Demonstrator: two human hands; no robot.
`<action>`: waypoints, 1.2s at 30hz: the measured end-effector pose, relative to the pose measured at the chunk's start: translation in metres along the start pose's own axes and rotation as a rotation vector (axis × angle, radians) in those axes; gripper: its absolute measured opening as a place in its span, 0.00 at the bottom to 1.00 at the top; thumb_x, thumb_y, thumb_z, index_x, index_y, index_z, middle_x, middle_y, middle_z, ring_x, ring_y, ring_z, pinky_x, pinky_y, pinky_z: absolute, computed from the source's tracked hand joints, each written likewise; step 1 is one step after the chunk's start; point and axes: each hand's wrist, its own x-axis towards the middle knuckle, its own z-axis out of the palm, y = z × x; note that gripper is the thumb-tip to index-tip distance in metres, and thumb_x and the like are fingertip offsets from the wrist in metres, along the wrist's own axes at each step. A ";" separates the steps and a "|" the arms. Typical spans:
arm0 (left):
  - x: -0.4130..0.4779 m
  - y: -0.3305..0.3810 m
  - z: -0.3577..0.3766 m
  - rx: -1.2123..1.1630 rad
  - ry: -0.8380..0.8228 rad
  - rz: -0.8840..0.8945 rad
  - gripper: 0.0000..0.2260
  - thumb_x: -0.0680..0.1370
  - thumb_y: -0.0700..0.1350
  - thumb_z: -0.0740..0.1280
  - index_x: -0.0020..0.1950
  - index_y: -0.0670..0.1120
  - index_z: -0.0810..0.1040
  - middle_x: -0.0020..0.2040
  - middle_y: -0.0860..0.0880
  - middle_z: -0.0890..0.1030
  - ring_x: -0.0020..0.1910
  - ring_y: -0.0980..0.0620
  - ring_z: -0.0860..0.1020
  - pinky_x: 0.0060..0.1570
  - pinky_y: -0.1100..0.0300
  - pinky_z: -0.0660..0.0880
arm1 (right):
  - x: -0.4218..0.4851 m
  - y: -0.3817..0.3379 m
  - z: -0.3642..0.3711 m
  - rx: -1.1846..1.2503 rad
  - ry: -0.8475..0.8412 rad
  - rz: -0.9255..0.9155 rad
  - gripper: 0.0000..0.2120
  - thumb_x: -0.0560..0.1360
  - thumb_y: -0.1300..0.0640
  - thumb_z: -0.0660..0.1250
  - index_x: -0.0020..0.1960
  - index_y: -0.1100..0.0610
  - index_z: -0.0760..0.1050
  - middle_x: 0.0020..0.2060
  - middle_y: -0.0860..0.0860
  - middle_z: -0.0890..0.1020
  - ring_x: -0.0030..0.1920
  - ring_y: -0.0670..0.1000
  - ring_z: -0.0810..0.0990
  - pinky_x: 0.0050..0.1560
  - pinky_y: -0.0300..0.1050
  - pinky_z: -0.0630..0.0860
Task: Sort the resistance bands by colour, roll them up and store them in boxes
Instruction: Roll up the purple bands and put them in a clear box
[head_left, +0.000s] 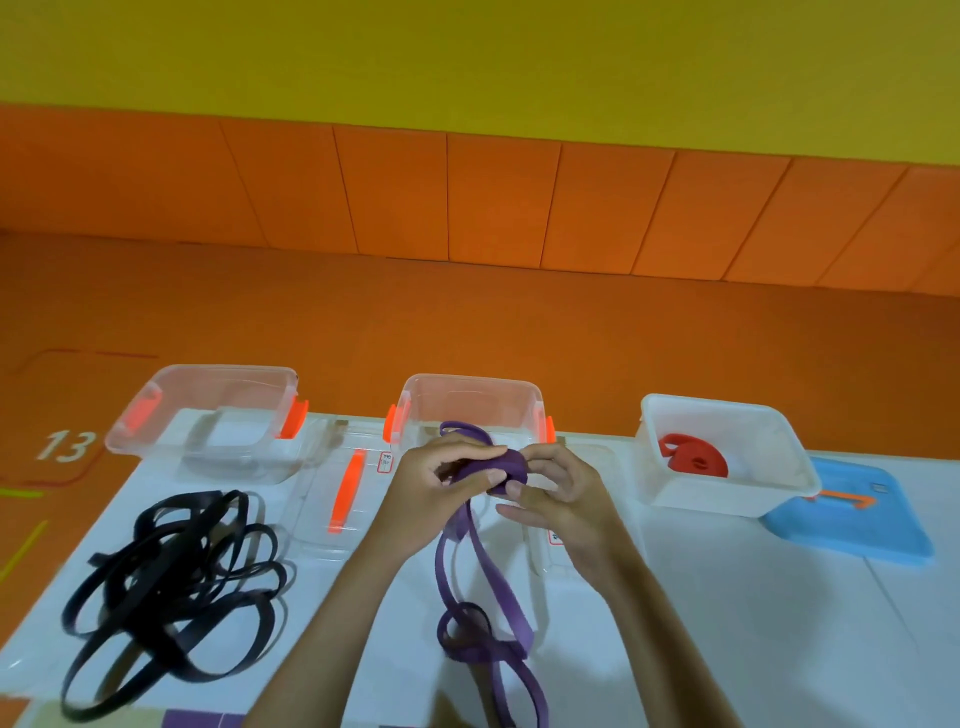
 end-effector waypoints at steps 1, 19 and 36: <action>0.000 -0.001 -0.002 0.057 -0.042 0.001 0.12 0.76 0.43 0.78 0.57 0.54 0.88 0.53 0.55 0.87 0.56 0.49 0.84 0.58 0.53 0.81 | 0.001 -0.002 -0.002 -0.115 -0.014 0.003 0.13 0.74 0.62 0.80 0.55 0.54 0.81 0.53 0.52 0.87 0.54 0.56 0.88 0.52 0.47 0.85; 0.004 0.010 -0.021 0.094 -0.112 -0.027 0.16 0.73 0.49 0.79 0.60 0.60 0.85 0.55 0.56 0.88 0.57 0.52 0.85 0.57 0.56 0.83 | 0.009 -0.027 -0.005 -0.452 -0.102 -0.072 0.12 0.74 0.58 0.79 0.54 0.48 0.83 0.43 0.44 0.85 0.45 0.45 0.87 0.43 0.31 0.80; -0.003 0.010 -0.004 0.016 -0.011 0.013 0.19 0.77 0.45 0.78 0.66 0.57 0.84 0.59 0.56 0.86 0.62 0.51 0.83 0.62 0.57 0.80 | 0.012 -0.025 -0.007 -0.234 -0.050 -0.097 0.09 0.74 0.60 0.79 0.53 0.52 0.84 0.47 0.50 0.87 0.47 0.54 0.89 0.45 0.42 0.85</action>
